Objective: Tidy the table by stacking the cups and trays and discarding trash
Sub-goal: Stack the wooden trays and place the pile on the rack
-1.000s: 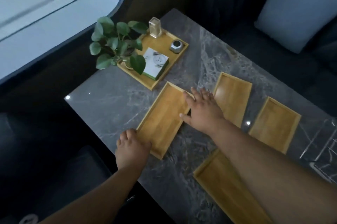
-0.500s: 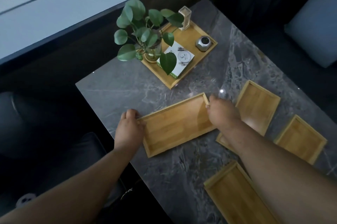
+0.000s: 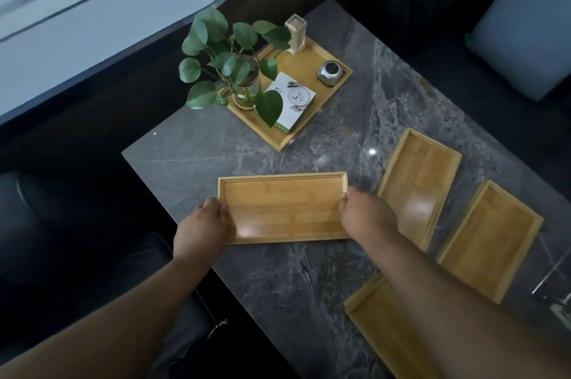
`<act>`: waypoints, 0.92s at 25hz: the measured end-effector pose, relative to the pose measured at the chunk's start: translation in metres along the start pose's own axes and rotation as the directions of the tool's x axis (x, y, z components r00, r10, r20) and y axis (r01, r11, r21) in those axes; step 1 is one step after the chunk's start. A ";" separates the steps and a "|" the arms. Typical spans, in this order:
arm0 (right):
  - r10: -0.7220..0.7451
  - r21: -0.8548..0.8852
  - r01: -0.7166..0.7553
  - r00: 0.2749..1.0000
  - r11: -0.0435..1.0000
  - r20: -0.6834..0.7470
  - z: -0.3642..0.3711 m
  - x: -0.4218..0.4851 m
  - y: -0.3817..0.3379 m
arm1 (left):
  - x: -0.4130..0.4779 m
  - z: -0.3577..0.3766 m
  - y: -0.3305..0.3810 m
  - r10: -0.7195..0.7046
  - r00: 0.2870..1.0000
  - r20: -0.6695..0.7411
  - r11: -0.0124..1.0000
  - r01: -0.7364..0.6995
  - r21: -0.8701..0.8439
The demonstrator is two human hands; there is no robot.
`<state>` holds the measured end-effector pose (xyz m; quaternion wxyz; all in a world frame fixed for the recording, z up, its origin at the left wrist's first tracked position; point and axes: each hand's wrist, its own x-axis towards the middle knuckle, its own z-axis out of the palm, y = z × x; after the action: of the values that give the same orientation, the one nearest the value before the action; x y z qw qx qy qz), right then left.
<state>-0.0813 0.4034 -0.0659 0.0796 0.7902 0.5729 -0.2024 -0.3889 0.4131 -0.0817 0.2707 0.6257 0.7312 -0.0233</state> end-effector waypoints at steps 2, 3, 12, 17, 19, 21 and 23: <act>-0.009 0.060 0.013 0.997 0.998 -0.075 -0.008 -0.022 0.019 | -0.008 -0.004 0.004 0.088 0.996 -0.030 0.996 -0.088 0.000; 0.004 0.086 0.004 0.996 0.996 -0.090 -0.010 -0.036 0.032 | -0.014 -0.005 0.010 0.138 0.990 -0.033 0.990 -0.138 0.005; 0.387 0.248 -0.378 0.922 0.892 0.014 0.015 -0.199 0.184 | -0.071 0.045 0.137 0.584 0.797 0.157 0.798 -0.598 0.068; 0.538 0.313 -0.568 0.823 0.761 0.184 0.052 -0.281 0.226 | -0.115 0.082 0.174 0.707 0.648 0.285 0.650 -0.753 0.100; 0.548 0.316 -0.588 0.809 0.744 0.215 0.070 -0.305 0.232 | -0.127 0.092 0.179 0.712 0.623 0.324 0.617 -0.775 0.134; 0.568 0.358 -0.601 0.797 0.714 0.205 0.084 -0.322 0.236 | -0.135 0.101 0.184 0.711 0.609 0.351 0.599 -0.786 0.152; 0.588 0.395 -0.609 0.786 0.687 0.189 0.092 -0.331 0.240 | -0.142 0.109 0.190 0.722 0.581 0.377 0.571 -0.807 0.152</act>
<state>0.0364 0.0017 -0.0382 -0.0240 0.9255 0.2213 -0.3066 -0.1627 0.2853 -0.0566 0.2506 0.9058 0.3262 -0.1019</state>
